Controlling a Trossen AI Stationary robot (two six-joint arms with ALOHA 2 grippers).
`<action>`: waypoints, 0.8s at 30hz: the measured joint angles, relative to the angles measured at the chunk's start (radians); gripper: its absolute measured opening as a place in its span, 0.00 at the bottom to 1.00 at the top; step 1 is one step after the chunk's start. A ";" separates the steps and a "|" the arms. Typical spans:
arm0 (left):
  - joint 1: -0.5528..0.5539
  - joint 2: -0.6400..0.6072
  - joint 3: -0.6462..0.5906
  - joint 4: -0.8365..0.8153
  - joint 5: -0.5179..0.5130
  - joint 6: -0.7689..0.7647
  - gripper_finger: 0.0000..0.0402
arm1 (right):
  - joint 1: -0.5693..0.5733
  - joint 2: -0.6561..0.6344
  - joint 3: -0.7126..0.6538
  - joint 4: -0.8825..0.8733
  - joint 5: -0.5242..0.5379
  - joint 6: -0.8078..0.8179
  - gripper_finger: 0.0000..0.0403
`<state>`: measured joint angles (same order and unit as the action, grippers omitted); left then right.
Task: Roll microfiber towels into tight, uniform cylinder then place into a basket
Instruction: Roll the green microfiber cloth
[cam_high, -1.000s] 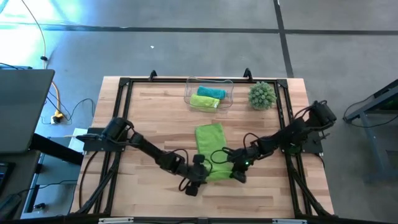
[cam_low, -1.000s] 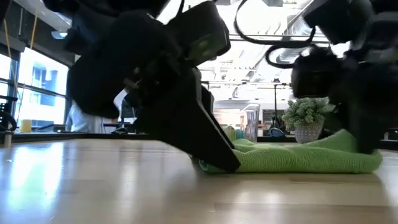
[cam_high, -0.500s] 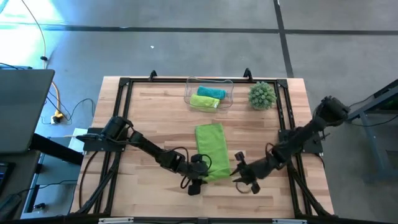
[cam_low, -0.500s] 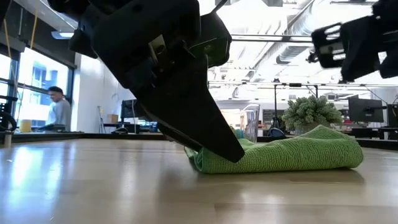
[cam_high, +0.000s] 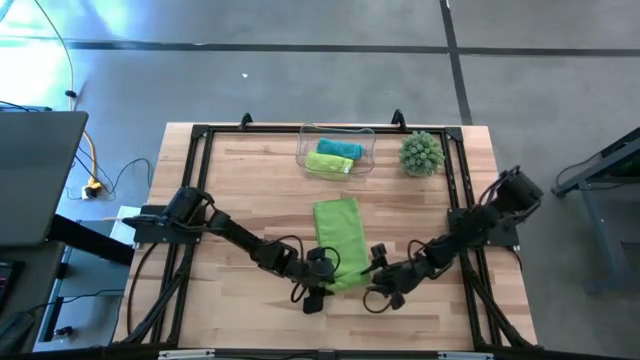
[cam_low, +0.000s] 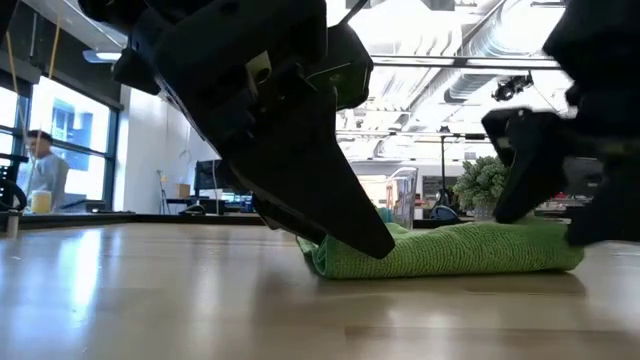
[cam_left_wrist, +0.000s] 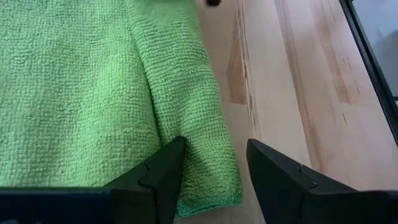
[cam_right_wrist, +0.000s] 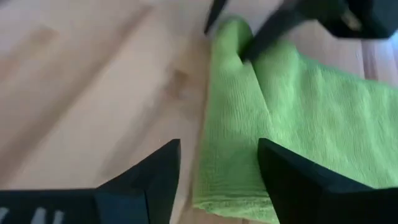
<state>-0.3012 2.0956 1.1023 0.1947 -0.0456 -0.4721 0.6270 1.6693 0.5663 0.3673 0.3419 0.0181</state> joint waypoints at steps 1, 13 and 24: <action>0.000 0.000 0.000 0.000 0.000 -0.001 0.41 | -0.003 0.014 0.000 -0.001 0.006 0.000 0.52; -0.002 -0.004 -0.003 0.077 0.029 -0.088 0.41 | -0.004 0.089 0.007 -0.027 0.036 0.363 0.39; -0.025 -0.118 -0.006 0.040 0.016 -0.035 0.41 | 0.003 0.080 0.006 -0.061 -0.029 0.686 0.04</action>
<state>-0.3257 1.9776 1.0966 0.2348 -0.0293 -0.5073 0.6303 1.7496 0.5720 0.3066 0.3127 0.7037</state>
